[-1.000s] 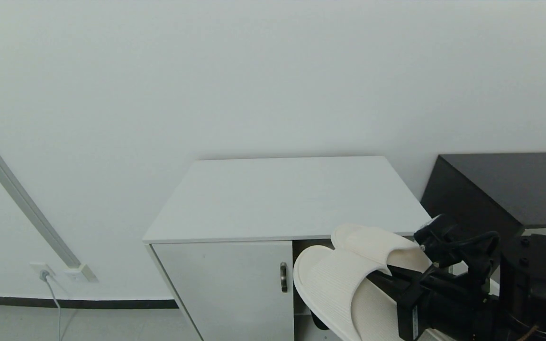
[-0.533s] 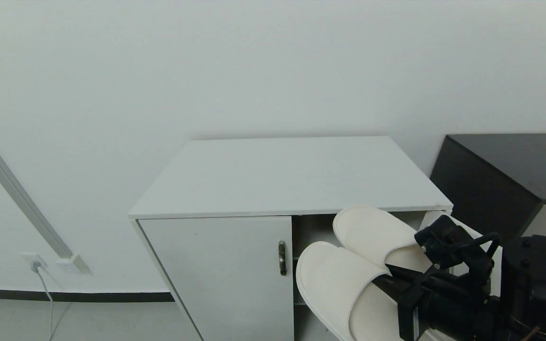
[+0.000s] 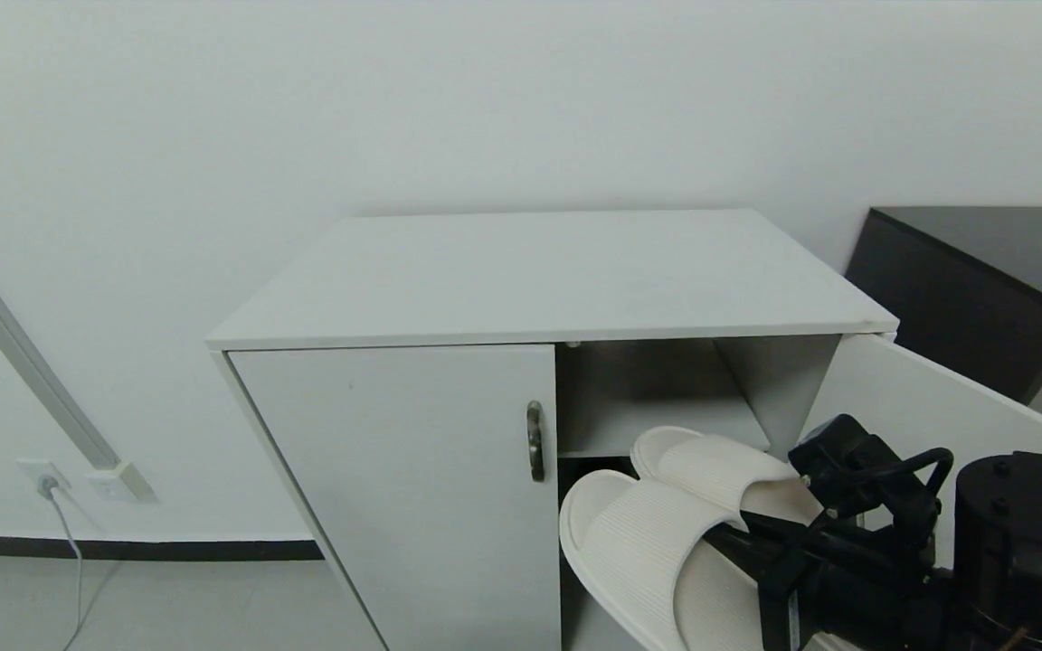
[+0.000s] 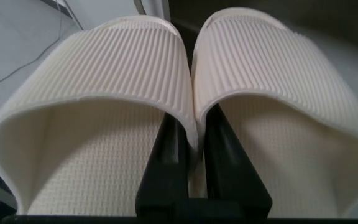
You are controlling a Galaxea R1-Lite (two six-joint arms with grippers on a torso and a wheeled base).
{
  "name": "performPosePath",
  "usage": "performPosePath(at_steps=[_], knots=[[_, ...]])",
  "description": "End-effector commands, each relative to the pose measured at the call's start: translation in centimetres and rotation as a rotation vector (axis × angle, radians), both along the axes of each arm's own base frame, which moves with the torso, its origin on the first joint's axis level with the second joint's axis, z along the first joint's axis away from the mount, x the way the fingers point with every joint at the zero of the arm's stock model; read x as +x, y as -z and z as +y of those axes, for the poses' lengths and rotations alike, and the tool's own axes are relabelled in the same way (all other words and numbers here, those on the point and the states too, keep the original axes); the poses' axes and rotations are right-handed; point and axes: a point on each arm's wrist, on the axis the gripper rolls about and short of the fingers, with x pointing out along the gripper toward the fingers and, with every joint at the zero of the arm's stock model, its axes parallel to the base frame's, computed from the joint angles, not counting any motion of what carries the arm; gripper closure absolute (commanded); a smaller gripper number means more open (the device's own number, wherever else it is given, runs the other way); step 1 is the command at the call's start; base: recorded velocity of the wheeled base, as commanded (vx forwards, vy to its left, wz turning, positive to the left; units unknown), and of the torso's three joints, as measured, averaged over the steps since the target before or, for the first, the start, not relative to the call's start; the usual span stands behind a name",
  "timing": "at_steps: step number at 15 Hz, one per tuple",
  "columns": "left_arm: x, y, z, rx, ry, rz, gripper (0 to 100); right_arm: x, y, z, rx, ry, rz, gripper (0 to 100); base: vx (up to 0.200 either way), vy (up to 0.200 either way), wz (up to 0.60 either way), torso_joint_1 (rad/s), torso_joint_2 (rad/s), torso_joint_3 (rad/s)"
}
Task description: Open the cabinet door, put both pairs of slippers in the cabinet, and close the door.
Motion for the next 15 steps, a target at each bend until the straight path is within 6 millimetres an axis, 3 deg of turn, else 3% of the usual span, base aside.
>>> performPosePath(at_steps=[1, 9, 15], knots=[[0.01, 0.00, 0.00, 0.000, 0.000, 0.001, 100, -0.01, 0.06, 0.00, -0.002, 0.000, 0.001, 100, 0.000, 0.000, 0.00, -0.168, 0.48, 0.320], [0.01, 0.00, 0.00, -0.001, 0.000, 0.001, 100, -0.24, -0.11, 0.05, 0.003, -0.010, -0.004, 100, 0.000, 0.000, 0.00, -0.122, 0.46, 0.342], [0.01, 0.00, 0.00, 0.000, 0.000, 0.001, 100, -0.33, 0.11, 0.00, -0.014, -0.015, -0.007, 100, 0.000, 0.000, 0.00, -0.038, 0.36, 0.326]])
